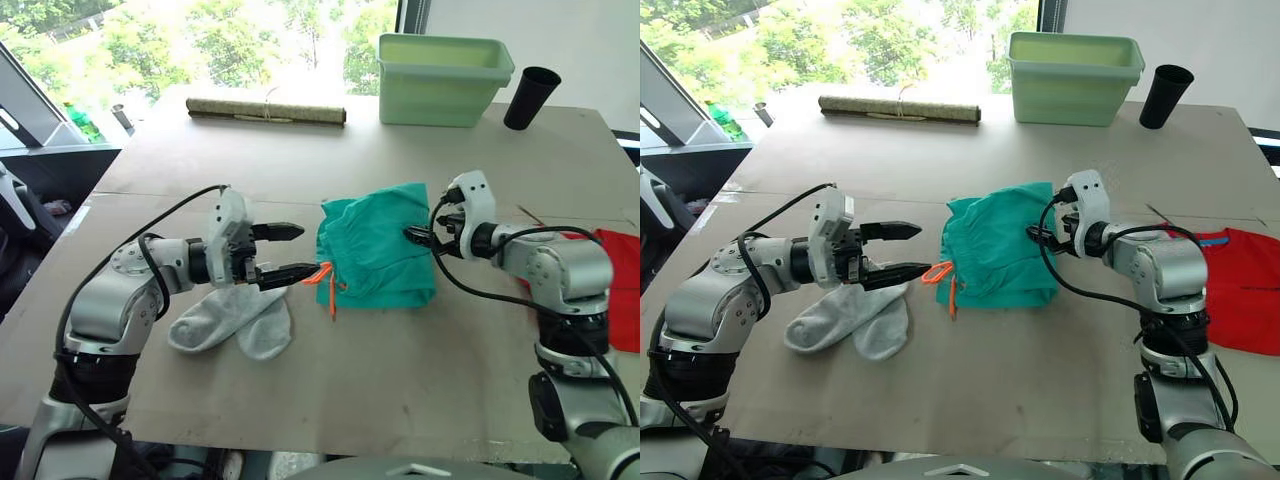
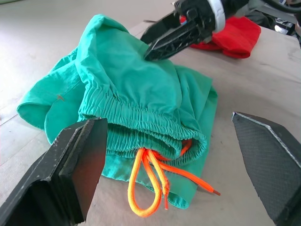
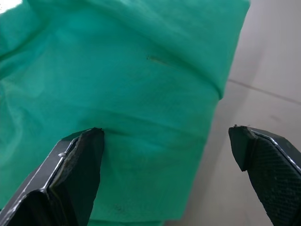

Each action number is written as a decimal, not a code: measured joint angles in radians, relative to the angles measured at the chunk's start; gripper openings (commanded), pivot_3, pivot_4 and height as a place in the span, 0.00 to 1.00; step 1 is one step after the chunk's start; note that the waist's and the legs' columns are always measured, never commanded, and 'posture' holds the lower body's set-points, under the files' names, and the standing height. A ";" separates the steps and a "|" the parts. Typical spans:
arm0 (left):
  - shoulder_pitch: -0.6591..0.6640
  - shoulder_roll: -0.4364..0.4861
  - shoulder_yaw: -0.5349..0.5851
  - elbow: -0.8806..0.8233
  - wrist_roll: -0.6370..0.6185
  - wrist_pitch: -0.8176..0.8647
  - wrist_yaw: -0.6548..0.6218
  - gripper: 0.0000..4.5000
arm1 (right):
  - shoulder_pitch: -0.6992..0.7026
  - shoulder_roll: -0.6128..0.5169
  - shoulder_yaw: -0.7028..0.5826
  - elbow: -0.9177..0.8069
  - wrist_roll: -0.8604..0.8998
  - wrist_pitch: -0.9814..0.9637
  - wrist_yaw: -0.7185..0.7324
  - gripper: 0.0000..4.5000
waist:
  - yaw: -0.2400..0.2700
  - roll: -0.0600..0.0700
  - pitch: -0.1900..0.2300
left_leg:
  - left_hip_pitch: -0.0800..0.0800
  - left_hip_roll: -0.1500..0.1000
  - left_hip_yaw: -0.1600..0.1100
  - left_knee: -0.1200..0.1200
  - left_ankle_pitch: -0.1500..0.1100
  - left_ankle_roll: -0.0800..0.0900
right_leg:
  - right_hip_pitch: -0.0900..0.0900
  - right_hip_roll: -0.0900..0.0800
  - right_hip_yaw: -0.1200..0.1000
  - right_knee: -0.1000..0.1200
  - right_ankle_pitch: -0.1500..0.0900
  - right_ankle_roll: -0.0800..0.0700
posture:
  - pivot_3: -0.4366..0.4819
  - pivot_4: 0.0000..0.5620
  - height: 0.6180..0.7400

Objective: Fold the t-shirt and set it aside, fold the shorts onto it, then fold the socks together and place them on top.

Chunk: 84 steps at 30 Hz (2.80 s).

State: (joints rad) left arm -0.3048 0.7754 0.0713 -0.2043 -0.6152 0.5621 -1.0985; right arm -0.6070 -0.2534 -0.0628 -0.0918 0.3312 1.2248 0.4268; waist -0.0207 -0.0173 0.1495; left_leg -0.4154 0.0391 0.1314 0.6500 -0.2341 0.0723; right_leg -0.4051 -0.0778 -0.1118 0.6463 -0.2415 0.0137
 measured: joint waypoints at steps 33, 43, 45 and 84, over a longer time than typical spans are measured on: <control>-0.060 -0.207 -0.133 -0.088 -0.063 0.031 0.005 1.00 | 0.397 -0.761 -0.561 -0.626 0.269 0.188 0.326 0.01 | 0.033 0.001 0.001 | -0.002 0.000 -0.001 0.001 -0.002 0.003 | 0.001 -0.001 0.000 -0.004 0.000 0.000 | 0.48 0.27 1.00; -0.086 -0.220 -0.158 -0.124 -0.098 0.065 0.004 1.00 | 0.517 -1.088 -0.294 0.019 -0.025 -0.257 0.405 0.01 | 0.032 0.002 0.001 | -0.001 0.000 0.001 0.003 -0.002 0.003 | 0.001 0.000 0.003 -0.003 -0.002 0.003 | 0.48 0.27 1.00; -0.086 -0.223 -0.158 -0.132 -0.098 0.065 0.011 1.00 | 0.465 -1.088 -0.175 0.145 -0.086 -0.340 0.395 0.01 | 0.032 0.002 0.001 | -0.001 0.000 0.001 0.003 -0.001 0.003 | 0.001 0.000 0.003 -0.003 -0.002 0.003 | 0.48 0.27 1.00; 0.214 0.144 0.151 -0.036 -0.023 0.026 -0.021 1.00 | 0.671 -0.305 -0.226 -0.821 0.265 -0.419 0.476 1.00 | 0.020 0.003 0.001 | 0.000 0.001 -0.003 0.001 -0.004 -0.003 | 0.000 0.001 0.003 -0.004 -0.004 -0.002 | 0.48 0.27 1.00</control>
State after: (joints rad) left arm -0.0908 0.9197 0.2224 -0.2402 -0.6379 0.5877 -1.1199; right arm 0.0644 -0.5580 -0.2889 -0.9128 0.5964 0.8054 0.9024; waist -0.0012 -0.0139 0.1502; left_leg -0.4150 0.0396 0.1288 0.6508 -0.2380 0.0692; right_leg -0.4053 -0.0767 -0.1085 0.6421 -0.2453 0.0122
